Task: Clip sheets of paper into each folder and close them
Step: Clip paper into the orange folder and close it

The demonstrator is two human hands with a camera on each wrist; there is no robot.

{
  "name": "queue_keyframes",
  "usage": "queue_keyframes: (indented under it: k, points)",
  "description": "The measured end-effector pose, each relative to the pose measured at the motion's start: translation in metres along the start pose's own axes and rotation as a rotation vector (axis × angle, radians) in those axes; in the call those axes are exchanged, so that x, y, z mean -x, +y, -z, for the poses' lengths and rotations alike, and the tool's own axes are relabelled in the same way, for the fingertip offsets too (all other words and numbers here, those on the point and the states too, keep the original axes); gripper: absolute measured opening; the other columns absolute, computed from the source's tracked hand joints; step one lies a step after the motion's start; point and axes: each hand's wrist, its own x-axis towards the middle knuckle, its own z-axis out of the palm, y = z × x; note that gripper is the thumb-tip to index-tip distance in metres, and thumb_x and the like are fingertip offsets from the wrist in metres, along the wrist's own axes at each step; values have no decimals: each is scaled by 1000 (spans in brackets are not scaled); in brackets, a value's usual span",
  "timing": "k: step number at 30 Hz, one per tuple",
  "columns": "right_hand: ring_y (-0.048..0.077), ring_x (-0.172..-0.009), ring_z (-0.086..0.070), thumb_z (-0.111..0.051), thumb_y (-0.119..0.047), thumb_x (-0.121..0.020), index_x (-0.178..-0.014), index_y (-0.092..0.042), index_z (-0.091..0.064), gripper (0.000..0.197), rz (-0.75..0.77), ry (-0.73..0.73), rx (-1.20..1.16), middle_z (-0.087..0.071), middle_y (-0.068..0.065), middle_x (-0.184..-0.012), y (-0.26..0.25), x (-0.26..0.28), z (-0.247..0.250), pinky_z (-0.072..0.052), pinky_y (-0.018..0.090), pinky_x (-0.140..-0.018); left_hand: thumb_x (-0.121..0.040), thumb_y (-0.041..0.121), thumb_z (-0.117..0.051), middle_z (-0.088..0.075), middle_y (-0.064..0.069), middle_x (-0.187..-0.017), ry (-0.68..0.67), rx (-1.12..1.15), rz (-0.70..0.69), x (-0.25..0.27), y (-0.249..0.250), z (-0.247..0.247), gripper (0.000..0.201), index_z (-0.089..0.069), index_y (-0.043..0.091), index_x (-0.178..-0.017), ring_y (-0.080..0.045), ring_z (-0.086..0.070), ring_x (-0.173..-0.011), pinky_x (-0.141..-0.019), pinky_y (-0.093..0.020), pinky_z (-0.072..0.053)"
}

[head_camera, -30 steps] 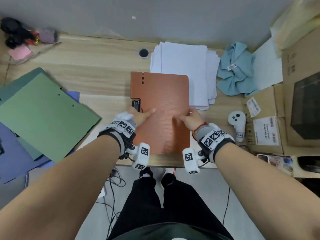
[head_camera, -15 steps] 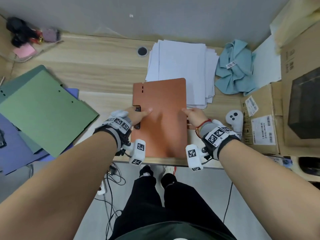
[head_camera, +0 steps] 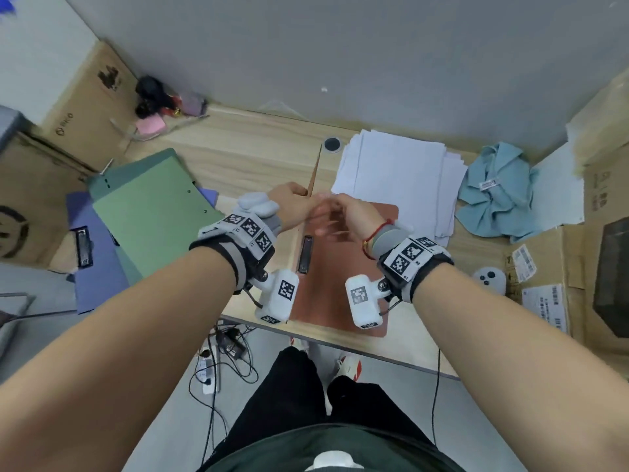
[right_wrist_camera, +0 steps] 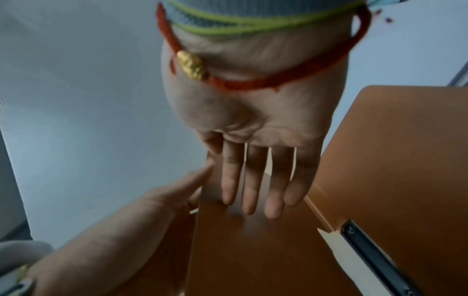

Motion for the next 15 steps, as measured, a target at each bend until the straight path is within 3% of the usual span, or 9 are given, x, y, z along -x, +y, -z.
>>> queue_keyframes:
  k: [2,5,7,10,13,15]
  points:
    - [20,-70,-62,-31,-41,-102,-86,-14,-69,49,-33,-3,41,-71,5,-93,-1,-7,-10,-48,31,-74,-89,41,-62,-72,-9,-105,45,-80,-21,-3,-10,16,44,-59,17,-126,-28,-67,-94,-84,-34,-54]
    - [27,-91,-66,-35,-44,-102,-101,-14,-69,45,-106,70,141,-70,6,-110,6,-22,-15,-51,37,-90,-94,15,-52,-66,-12,-104,120,-217,-56,-18,-22,39,45,-45,13,-139,-26,-60,-88,-71,-31,-42]
    - [28,-104,-65,-37,-44,-101,-114,-14,-68,44,-165,102,248,-67,3,-119,14,-31,-12,-49,42,-99,-92,4,-53,-59,-19,-120,175,-320,-91,-30,-29,46,60,-32,12,-148,-27,-55,-96,-77,-30,-36]
    - [26,-106,-62,-43,-42,-98,-116,-15,-68,41,-213,175,372,-62,2,-125,23,-42,-8,-49,38,-98,-94,-1,-48,-44,-18,-138,325,-455,-99,-49,-43,47,75,-15,27,-156,-37,-56,-108,-85,-41,-43]
    - [28,-104,-62,-48,-41,-95,-117,-11,-67,41,-282,248,479,-64,9,-117,25,-56,-12,-49,36,-93,-97,3,-46,-40,-17,-141,381,-521,-77,-74,-68,52,63,-29,30,-152,-36,-51,-115,-89,-45,-44]
    - [26,-83,-57,-50,-40,-93,-118,-9,-64,42,-343,284,532,-60,7,-90,29,-64,-16,-46,30,-73,-82,14,-70,-53,-15,-133,491,-645,-110,-89,-86,56,58,-52,22,-136,-31,-58,-114,-87,-41,-51]
